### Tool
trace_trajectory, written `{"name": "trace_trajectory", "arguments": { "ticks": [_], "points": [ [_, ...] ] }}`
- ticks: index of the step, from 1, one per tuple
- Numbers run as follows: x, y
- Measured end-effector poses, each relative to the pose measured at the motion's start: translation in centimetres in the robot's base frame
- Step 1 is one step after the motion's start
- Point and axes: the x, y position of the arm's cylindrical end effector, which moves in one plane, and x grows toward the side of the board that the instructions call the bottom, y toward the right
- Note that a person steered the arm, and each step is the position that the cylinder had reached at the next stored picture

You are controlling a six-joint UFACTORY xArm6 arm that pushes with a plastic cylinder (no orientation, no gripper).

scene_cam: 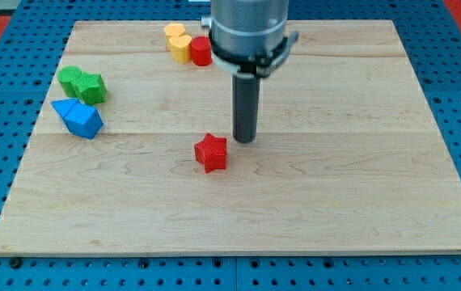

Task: Move your hand towards the top of the board

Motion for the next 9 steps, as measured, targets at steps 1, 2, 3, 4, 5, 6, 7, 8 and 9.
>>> {"name": "trace_trajectory", "arguments": {
  "ticks": [1,2,3,4,5,6,7,8,9],
  "points": [
    [-0.6,-3.4],
    [3.5,-5.1],
    [7.2,-4.2],
    [9.8,-2.9],
    [3.5,-2.0],
    [-1.6,-0.9],
    [-5.7,-1.1],
    [-10.2,-1.1],
    [-14.8,-1.1]
  ]
}}
